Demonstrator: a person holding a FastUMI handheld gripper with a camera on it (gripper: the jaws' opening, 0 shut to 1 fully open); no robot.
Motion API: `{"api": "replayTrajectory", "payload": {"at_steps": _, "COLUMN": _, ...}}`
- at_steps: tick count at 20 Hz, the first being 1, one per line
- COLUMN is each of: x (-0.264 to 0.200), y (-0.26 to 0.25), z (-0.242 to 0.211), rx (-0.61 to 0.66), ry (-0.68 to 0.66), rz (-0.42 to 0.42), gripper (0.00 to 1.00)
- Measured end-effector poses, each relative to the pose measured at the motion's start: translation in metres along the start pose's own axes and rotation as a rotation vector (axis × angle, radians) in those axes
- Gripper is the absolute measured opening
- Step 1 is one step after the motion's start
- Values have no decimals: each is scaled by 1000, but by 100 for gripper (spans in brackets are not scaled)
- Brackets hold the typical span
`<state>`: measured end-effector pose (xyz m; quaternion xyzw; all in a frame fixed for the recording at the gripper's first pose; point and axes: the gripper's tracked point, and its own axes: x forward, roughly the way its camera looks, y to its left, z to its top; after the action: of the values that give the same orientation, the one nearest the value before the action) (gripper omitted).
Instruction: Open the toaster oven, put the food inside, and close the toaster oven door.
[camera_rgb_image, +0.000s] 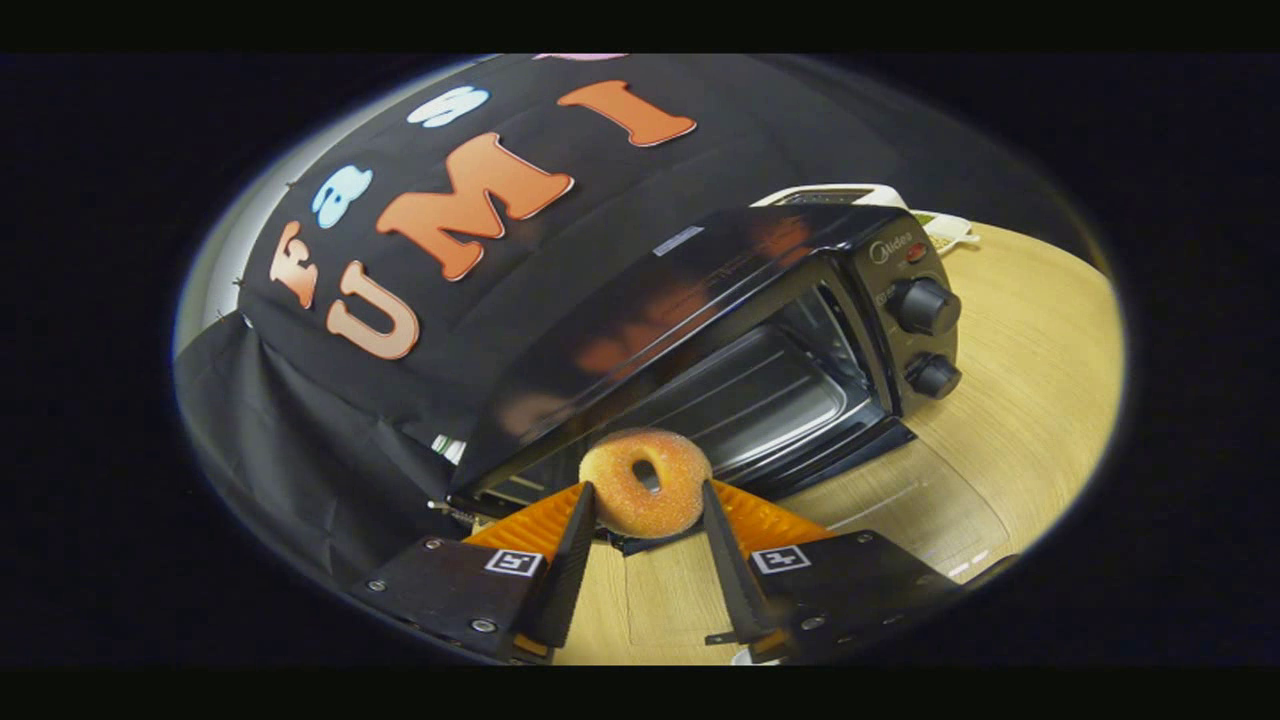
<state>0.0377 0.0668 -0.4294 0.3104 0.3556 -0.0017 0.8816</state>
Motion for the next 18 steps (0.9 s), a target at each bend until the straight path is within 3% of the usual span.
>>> {"api": "replayTrajectory", "payload": {"at_steps": 5, "x": 23, "y": 5, "z": 11, "rx": -23, "ry": -26, "rz": -4, "gripper": 61}}
{"api": "replayTrajectory", "payload": {"at_steps": 9, "x": 23, "y": 4, "z": 11, "rx": -102, "ry": -45, "rz": -21, "gripper": 74}}
{"api": "replayTrajectory", "payload": {"at_steps": 13, "x": 2, "y": 3, "z": 6, "rx": -171, "ry": -63, "rz": -41, "gripper": 96}}
{"api": "replayTrajectory", "payload": {"at_steps": 18, "x": -32, "y": -4, "z": -9, "rx": -307, "ry": -63, "rz": -83, "gripper": 98}}
